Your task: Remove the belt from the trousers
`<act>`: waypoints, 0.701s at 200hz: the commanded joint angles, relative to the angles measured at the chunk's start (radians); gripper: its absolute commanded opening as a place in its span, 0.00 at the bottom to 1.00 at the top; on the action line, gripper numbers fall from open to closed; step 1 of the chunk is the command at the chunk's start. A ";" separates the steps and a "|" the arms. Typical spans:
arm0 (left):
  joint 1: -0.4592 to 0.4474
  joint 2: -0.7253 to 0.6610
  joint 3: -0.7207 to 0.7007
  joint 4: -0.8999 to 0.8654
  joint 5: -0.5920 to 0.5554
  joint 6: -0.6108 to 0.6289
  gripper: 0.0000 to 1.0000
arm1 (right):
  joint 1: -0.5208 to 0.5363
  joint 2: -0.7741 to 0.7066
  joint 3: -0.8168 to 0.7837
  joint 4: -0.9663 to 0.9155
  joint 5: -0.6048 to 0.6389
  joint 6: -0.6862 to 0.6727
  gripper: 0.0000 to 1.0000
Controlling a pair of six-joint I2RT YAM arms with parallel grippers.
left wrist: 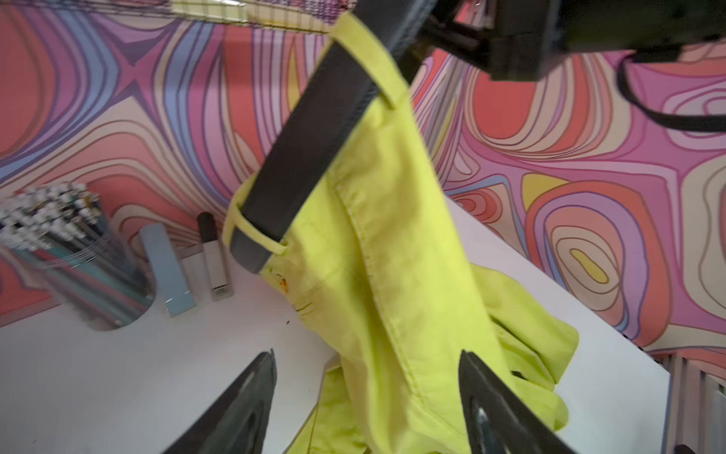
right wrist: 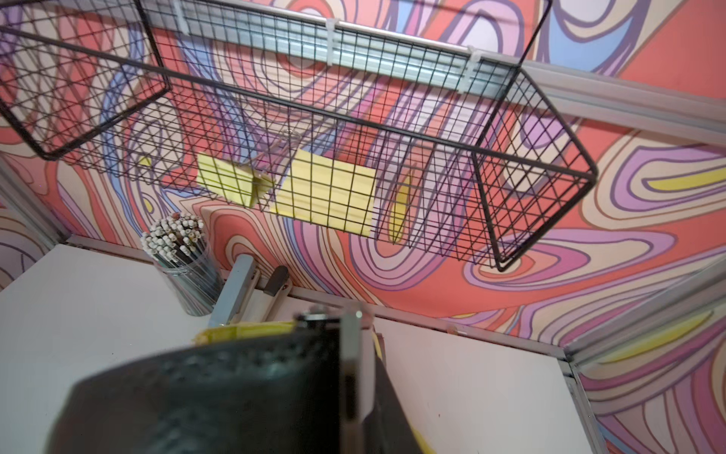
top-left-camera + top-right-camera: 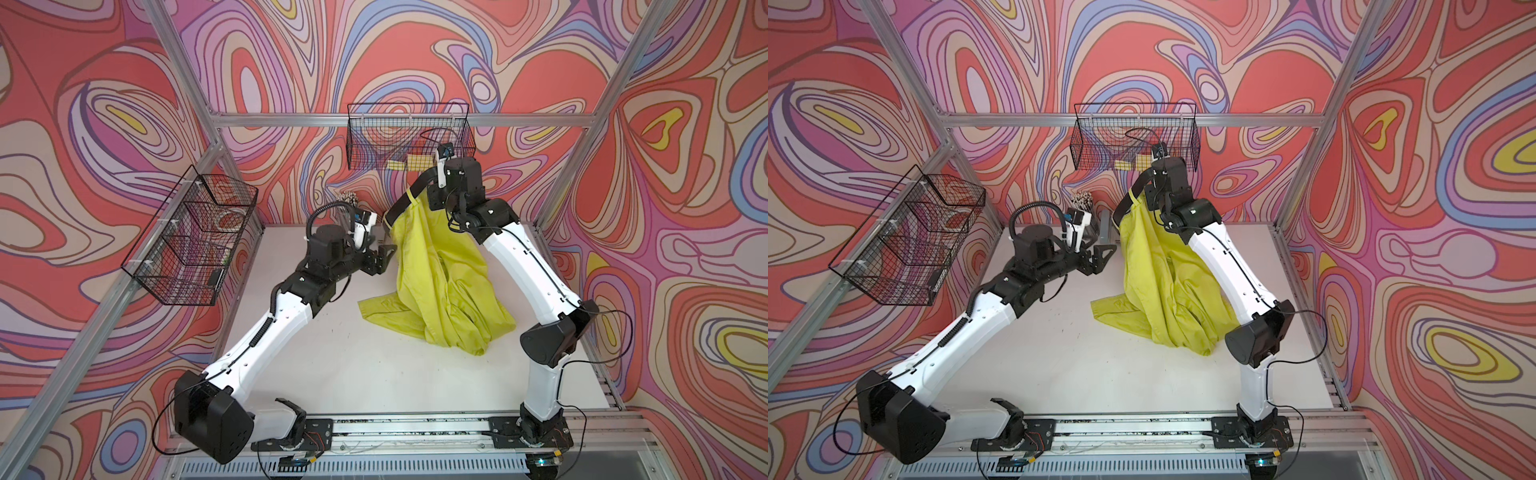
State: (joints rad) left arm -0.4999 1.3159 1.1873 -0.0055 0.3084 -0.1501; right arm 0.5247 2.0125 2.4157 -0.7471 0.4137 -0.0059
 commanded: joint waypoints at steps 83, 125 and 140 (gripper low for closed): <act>-0.052 0.200 -0.066 0.260 -0.075 -0.187 0.77 | 0.090 -0.160 -0.432 -0.008 0.043 0.231 0.00; -0.006 0.353 -0.012 0.063 -0.154 -0.205 0.75 | 0.086 -0.206 -0.514 -0.026 0.009 0.245 0.00; 0.037 0.356 -0.052 0.078 -0.152 -0.243 0.75 | 0.073 -0.203 -0.523 -0.053 -0.024 0.227 0.00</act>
State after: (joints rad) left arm -0.5240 1.6577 1.1484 0.1379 0.1970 -0.3260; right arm 0.6094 1.8812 1.8938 -0.7864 0.4488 0.2020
